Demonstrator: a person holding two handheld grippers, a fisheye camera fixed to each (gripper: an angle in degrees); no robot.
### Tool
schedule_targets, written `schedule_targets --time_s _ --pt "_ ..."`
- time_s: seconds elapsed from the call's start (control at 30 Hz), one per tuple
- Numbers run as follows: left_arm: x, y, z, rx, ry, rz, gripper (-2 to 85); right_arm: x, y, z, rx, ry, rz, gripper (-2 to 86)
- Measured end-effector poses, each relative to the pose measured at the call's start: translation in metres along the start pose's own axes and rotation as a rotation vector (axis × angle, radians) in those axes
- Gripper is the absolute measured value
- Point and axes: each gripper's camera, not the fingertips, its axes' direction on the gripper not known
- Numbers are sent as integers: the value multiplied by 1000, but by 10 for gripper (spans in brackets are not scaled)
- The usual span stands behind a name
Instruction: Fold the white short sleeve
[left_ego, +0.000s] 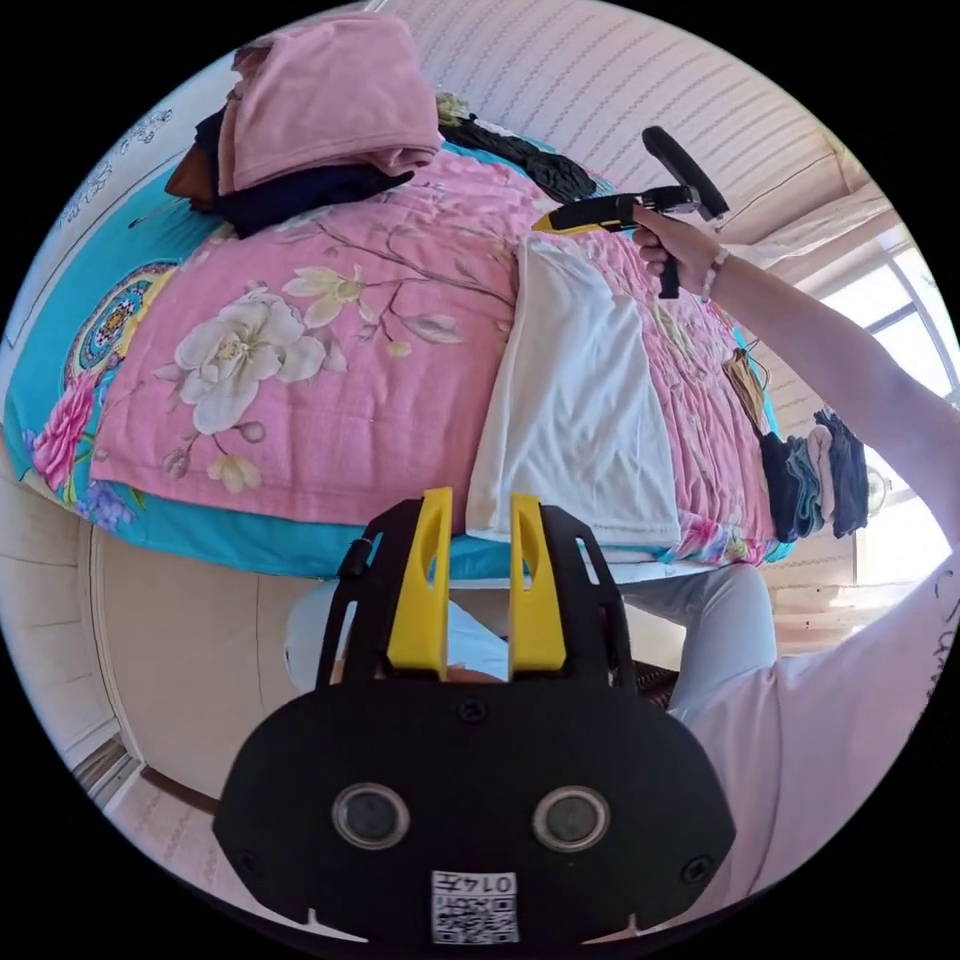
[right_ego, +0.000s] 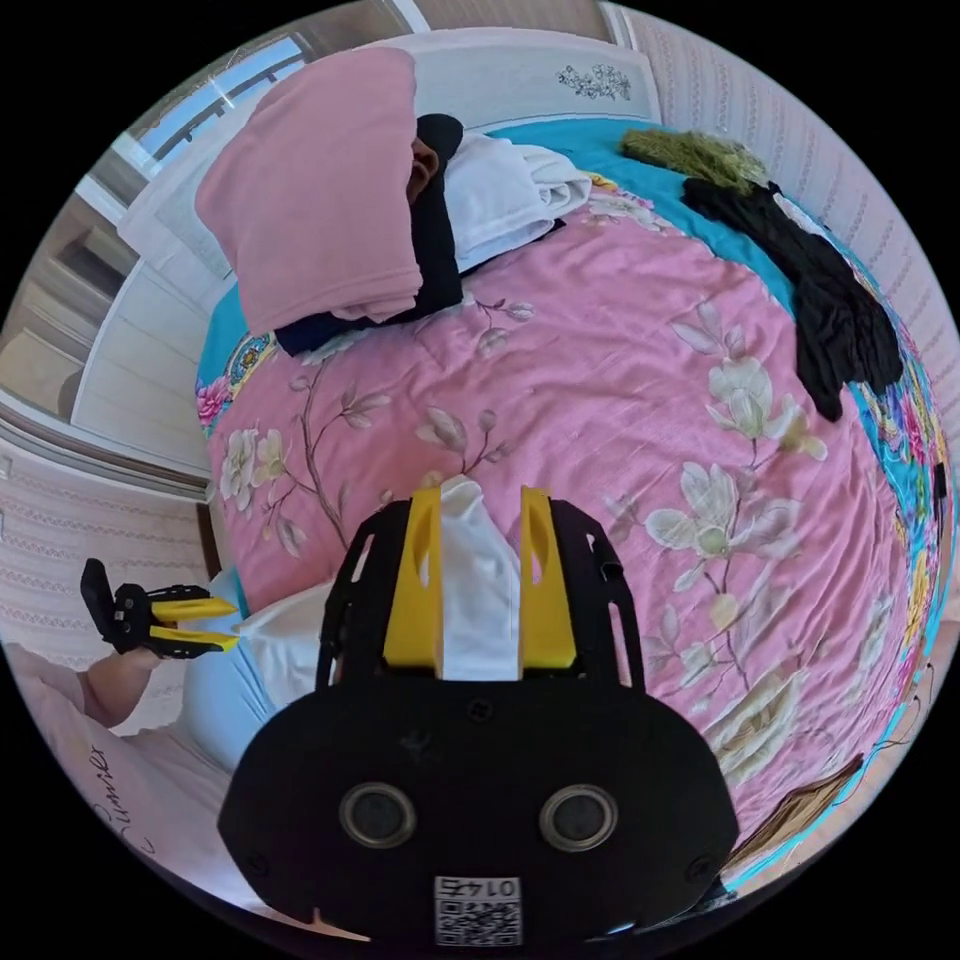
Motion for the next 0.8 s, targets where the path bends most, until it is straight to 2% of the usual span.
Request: schedule_targets --time_s 0.07,0.13,0.23,0.3,0.37,0.43,0.53,0.8 --pt "8 -2 22 -55 12 5 122 -3 -8 18 -78 6 -25 136" --pt "22 -1 38 -77 -58 31 119 -9 -11 30 -128 -4 -30 127" --pt "36 9 46 -77 -104 56 110 -28 -9 13 -117 36 -95 48" --pt "44 17 49 -71 -125 75 91 -44 1 -5 -94 72 -182 24" --pt "52 25 50 -63 -134 93 50 -51 16 -33 -21 105 -196 16" --pt "62 38 43 -25 -108 102 6 -41 43 -92 130 11 -130 9" --pt "79 60 23 43 -86 137 -6 -26 92 -173 298 -72 -75 7" --pt "153 130 -52 242 6 388 -9 -3 256 -355 624 -84 21 9"
